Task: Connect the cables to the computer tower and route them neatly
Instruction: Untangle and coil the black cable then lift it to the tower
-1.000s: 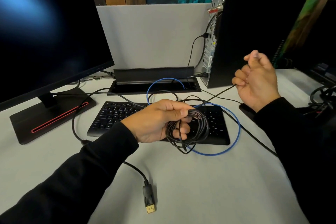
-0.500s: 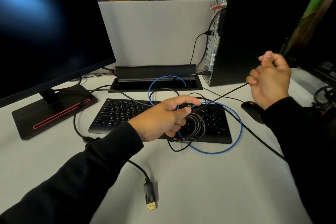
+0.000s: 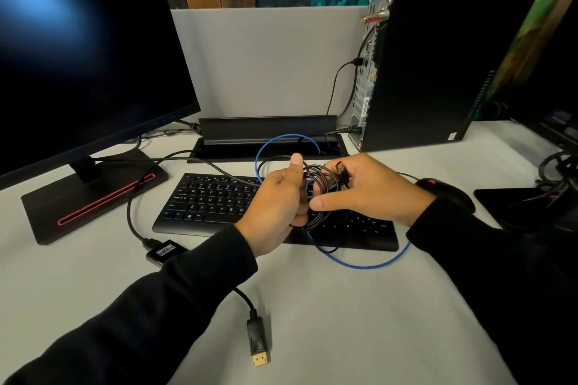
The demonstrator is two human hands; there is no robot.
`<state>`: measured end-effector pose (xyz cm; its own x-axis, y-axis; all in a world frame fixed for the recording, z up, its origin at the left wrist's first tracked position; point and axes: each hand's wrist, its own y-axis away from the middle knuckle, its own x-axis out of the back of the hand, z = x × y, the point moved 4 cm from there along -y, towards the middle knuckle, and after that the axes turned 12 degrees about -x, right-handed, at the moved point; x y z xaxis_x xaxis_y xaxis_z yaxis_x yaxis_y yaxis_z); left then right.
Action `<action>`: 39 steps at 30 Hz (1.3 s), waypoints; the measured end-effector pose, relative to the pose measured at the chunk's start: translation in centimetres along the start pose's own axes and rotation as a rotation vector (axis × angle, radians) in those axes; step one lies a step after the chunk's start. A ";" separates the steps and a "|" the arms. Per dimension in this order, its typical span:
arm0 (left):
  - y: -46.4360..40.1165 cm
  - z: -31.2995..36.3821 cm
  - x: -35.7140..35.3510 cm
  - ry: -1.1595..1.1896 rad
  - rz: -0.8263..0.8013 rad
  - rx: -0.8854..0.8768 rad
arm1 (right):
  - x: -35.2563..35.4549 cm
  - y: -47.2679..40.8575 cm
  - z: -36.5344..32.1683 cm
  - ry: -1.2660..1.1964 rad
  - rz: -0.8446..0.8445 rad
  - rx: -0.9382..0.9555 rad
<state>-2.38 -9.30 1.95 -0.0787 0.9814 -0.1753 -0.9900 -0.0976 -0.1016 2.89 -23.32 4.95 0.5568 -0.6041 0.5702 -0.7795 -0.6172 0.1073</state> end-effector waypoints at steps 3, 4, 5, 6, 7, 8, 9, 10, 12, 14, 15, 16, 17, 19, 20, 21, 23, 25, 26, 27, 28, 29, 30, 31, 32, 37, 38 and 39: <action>-0.2 0.8 -0.1 0.156 -0.033 -0.028 | -0.5 -0.4 0.9 -0.340 -0.009 -0.027; -0.3 1.1 -0.1 0.199 -0.057 -0.032 | -0.4 -0.2 0.8 -0.481 -0.018 -0.034; -0.3 1.5 0.0 0.239 -0.087 -0.033 | -0.4 0.0 0.5 -0.632 -0.055 -0.041; -0.3 1.9 0.2 0.276 -0.116 -0.035 | -0.7 0.2 0.1 -0.794 -0.118 -0.040; -0.3 2.1 0.3 0.305 -0.144 -0.042 | -1.0 0.4 -0.4 -0.934 -0.170 -0.044; -0.5 2.2 0.3 0.323 -0.172 -0.056 | -1.1 0.5 -0.7 -1.010 -0.188 -0.055; -0.6 2.1 0.5 0.328 -0.195 -0.069 | -1.2 0.4 -0.9 -1.016 -0.179 -0.082; -0.5 1.9 0.5 0.323 -0.219 -0.069 | -1.3 0.3 -1.0 -0.964 -0.144 -0.112; -0.4 1.6 0.6 0.312 -0.267 -0.035 | -0.8 0.1 -0.9 -0.751 -0.046 -0.114; -0.2 1.3 0.4 0.247 -0.329 0.043 | -0.4 0.3 -0.9 -0.493 0.018 -0.039; -0.2 1.3 0.5 0.177 -0.354 0.076 | -0.2 0.6 -1.0 -0.406 0.034 0.001; -0.2 1.3 0.5 0.109 -0.365 0.090 | -0.1 0.9 -1.0 -0.361 0.043 0.033; -0.4 1.6 0.5 0.059 -0.358 0.080 | 0.0 1.0 -1.1 -0.336 0.051 0.058; -0.4 1.8 0.7 0.052 -0.316 0.075 | 0.4 1.3 -1.1 -0.318 0.072 0.066; -0.4 2.1 0.8 0.066 -0.312 0.073 | 0.7 1.3 -1.1 -0.313 0.081 0.059; -0.3 2.1 0.9 0.084 -0.316 0.069 | 1.0 1.2 -1.0 -0.295 0.084 0.053; -0.3 1.9 1.2 0.121 -0.332 0.063 | 1.1 1.1 -0.6 -0.263 0.075 0.051; -0.1 2.0 1.1 0.178 -0.350 0.059 | 1.2 0.9 0.1 -0.324 0.054 0.033; -0.1 2.1 0.9 0.216 -0.350 0.059 | 1.3 0.8 0.3 -0.352 0.051 0.034; -0.1 2.2 0.7 0.250 -0.340 0.060 | 1.3 0.9 0.2 -0.360 0.060 0.050; -0.2 2.3 0.6 0.271 -0.320 0.064 | 1.3 1.0 -0.1 -0.340 0.084 0.080; -0.2 2.5 0.5 0.268 -0.308 0.060 | 1.2 1.2 -0.6 -0.280 0.127 0.123; -0.3 2.6 0.4 0.233 -0.303 0.044 | 1.1 1.4 -1.0 -0.179 0.188 0.171; -0.4 2.8 0.2 0.174 -0.307 0.021 | 0.8 1.5 -1.5 -0.046 0.259 0.215; -0.4 2.8 0.2 0.095 -0.314 -0.011 | 0.6 1.5 -1.8 0.088 0.327 0.245; -0.2 2.4 0.1 0.019 -0.282 -0.015 | -0.4 0.7 -1.3 0.118 0.254 0.047; -0.2 2.3 0.2 0.059 -0.270 -0.004 | -0.4 0.6 -1.0 0.051 0.218 -0.005; -0.2 2.3 0.2 0.084 -0.254 0.001 | -0.3 0.5 -0.9 -0.041 0.186 -0.037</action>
<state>-2.49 -8.69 4.21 0.1818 0.9572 -0.2252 -0.9770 0.1498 -0.1521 2.06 -22.97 5.54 0.4128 -0.7268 0.5490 -0.8796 -0.4746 0.0330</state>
